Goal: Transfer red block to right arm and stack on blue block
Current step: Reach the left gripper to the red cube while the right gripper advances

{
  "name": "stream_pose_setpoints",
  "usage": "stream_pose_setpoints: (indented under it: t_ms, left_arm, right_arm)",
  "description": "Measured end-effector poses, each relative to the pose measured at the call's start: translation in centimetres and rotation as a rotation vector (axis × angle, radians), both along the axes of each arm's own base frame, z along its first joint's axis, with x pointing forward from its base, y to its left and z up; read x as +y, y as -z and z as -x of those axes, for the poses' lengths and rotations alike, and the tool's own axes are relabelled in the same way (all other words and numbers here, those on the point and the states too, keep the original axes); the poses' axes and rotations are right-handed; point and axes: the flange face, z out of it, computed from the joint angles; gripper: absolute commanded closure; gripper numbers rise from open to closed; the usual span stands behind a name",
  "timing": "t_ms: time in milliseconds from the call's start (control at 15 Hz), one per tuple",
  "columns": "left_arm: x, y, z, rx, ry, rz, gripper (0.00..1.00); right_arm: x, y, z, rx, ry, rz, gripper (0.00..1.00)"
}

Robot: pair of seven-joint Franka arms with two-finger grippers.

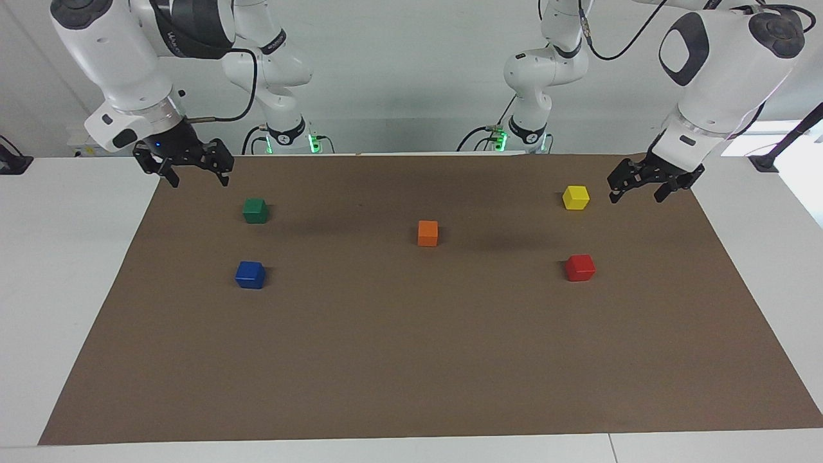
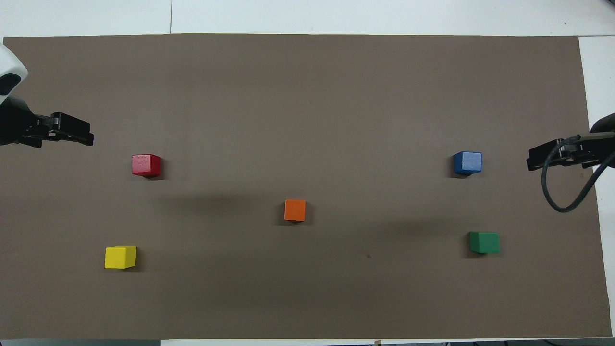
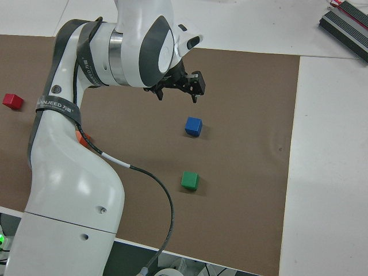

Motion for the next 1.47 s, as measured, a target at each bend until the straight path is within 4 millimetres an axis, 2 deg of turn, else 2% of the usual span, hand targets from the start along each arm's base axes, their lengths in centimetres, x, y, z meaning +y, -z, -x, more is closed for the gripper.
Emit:
stream_pose_setpoints:
  t_ms: [600,800,933,1067,1200,1333,1467]
  left_arm:
    - [-0.1,0.0,0.0,-0.003,-0.006,0.000,0.00]
    - [-0.1,0.2,-0.8,-0.061,-0.027,0.003,0.00]
    - [0.1,2.3,-1.2,-0.063,-0.033,0.003,0.00]
    - [0.8,5.9,-1.6,-0.055,-0.044,0.002,0.00]
    - [1.4,10.3,-1.7,-0.055,-0.055,0.004,0.00]
    - [1.5,14.9,-1.5,-0.068,-0.059,0.007,0.00]
    - [1.3,18.5,-1.0,-0.066,-0.059,0.010,0.00]
  right_arm:
    - [0.0,0.0,0.1,0.007,0.000,0.000,0.00]
    - [0.0,0.0,0.1,0.007,0.000,0.000,0.00]
    - [-0.1,0.0,0.0,0.000,0.001,0.000,0.00]
    - [0.1,-0.4,-0.4,-0.039,-0.027,-0.015,0.00]
    - [1.0,-0.7,-0.8,-0.077,-0.040,-0.136,0.00]
    - [1.1,-0.9,-1.1,-0.100,-0.016,-0.283,0.00]
    - [1.4,-0.2,-1.3,-0.105,-0.017,-0.424,0.00]
